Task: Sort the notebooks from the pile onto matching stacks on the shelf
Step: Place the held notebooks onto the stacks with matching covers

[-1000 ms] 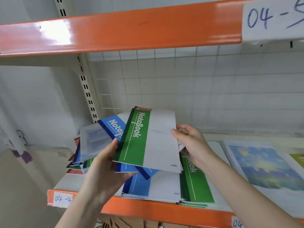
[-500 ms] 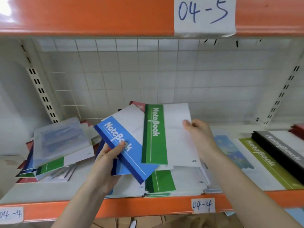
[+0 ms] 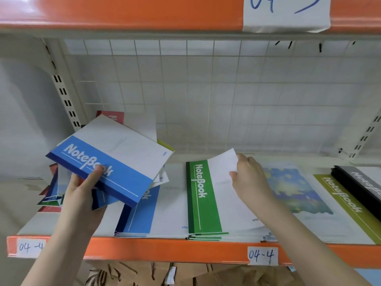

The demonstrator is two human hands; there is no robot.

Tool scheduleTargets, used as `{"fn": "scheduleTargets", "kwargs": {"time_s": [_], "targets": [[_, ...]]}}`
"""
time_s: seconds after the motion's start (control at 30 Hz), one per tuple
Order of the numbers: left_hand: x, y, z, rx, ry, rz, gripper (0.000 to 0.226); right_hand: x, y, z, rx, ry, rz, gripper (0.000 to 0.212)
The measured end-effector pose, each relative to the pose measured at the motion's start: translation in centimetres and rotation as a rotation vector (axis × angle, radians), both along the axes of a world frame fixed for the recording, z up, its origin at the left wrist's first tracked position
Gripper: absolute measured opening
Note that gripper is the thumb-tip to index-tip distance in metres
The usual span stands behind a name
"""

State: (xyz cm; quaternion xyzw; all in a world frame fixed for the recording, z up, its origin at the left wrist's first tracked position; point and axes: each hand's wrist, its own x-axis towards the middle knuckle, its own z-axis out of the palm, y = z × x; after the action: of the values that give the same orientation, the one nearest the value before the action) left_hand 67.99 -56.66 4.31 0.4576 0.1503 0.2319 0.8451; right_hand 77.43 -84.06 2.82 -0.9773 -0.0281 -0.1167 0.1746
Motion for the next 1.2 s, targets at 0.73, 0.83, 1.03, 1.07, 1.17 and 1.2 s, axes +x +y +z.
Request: {"fn": "scheduleTargets", "kwargs": {"time_s": [0.73, 0.83, 1.03, 1.07, 1.17, 1.2], "targets": [[-0.7, -0.3, -1.6, 0.038, 0.031, -0.106, 0.022, -3.2, 5.3, -1.0, 0.355, 0.102, 0.582, 0.031], [-0.7, -0.6, -1.9, 0.067, 0.053, -0.114, 0.027, -2.3, 6.4, 0.2, 0.865, 0.284, 0.439, 0.041], [-1.1, -1.3, -1.3, 0.160, 0.021, -0.112, 0.038, -1.4, 7.8, 0.6, 0.861, 0.342, 0.324, 0.045], [-1.3, -1.0, -1.3, 0.175, 0.014, -0.124, 0.041, -1.3, 7.8, 0.8, 0.887, 0.349, 0.338, 0.039], [-2.4, -0.5, -1.3, 0.171, -0.026, -0.197, 0.065, -1.3, 7.7, 1.3, 0.902, 0.313, 0.352, 0.015], [-3.0, -0.6, -1.4, 0.140, -0.028, -0.238, 0.073, -1.3, 7.7, 1.3, 0.907, 0.298, 0.349, 0.011]]}}
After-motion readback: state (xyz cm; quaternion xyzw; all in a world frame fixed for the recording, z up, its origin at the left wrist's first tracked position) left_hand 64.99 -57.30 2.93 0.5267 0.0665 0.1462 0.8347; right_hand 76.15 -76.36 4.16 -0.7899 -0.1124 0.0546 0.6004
